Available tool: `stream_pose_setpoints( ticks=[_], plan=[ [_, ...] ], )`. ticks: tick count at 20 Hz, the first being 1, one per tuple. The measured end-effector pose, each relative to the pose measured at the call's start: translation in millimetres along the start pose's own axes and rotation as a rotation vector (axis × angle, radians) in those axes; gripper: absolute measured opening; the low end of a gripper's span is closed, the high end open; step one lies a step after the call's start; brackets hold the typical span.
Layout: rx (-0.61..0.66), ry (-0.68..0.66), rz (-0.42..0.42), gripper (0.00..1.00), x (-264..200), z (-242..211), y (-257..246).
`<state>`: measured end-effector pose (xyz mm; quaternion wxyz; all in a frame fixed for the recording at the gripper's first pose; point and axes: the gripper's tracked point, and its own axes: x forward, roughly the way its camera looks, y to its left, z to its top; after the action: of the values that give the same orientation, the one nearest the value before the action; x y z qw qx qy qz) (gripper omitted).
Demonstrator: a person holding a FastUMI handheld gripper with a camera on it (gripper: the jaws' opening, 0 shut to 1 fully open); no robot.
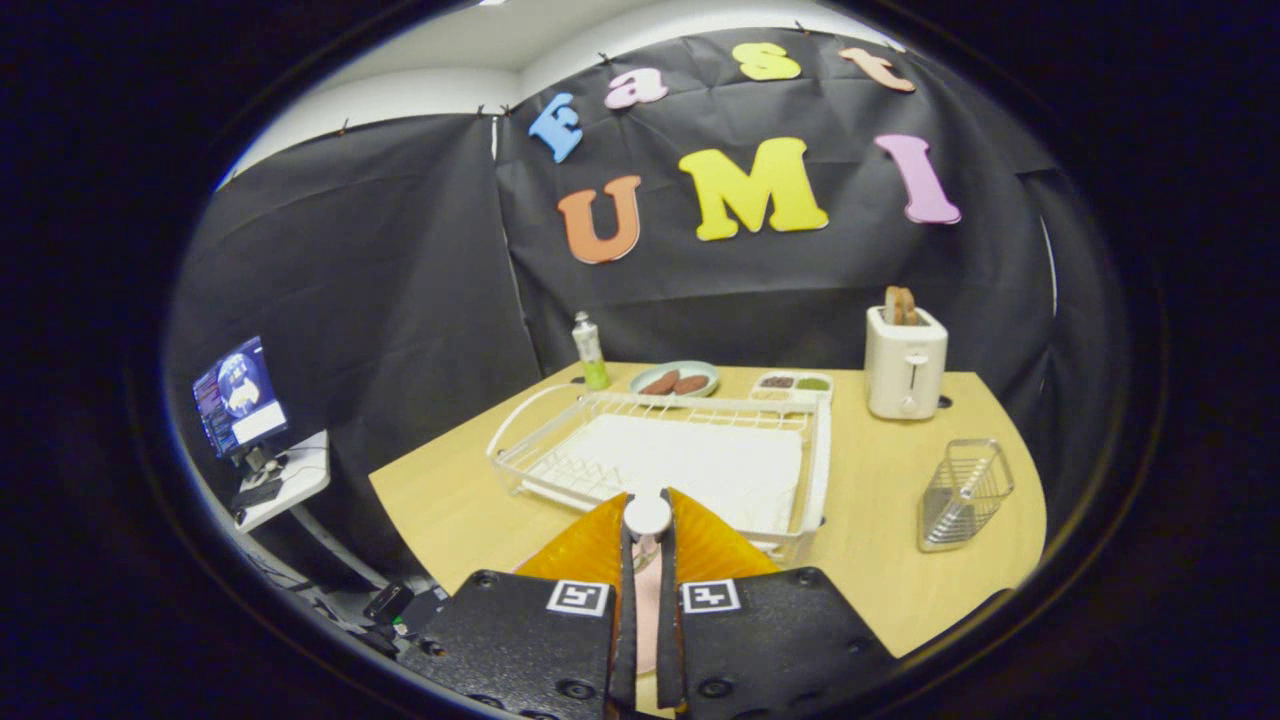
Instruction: Take the plate from the dish rack, then take the spoon from the basket and place it into the plate.
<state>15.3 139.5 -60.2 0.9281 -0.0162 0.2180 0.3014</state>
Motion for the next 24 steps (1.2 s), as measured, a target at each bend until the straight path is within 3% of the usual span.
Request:
stream_pose_setpoints(
  ticks=[7,12,13,16,18,22,24],
  plan=[
    [0.044,0.095,0.12,0.13,23,-38,30],
    [0.04,0.087,0.098,0.2,24,-37,26],
    [0.04,0.073,0.077,0.23,25,-33,21],
    [0.046,0.012,0.027,0.54,18,-16,9],
    [0.048,-0.033,-0.005,0.68,13,-5,2],
    [0.025,-0.129,-0.11,0.83,3,15,-22],
    [0.022,-0.179,-0.173,0.86,-3,23,-33]
  ],
)
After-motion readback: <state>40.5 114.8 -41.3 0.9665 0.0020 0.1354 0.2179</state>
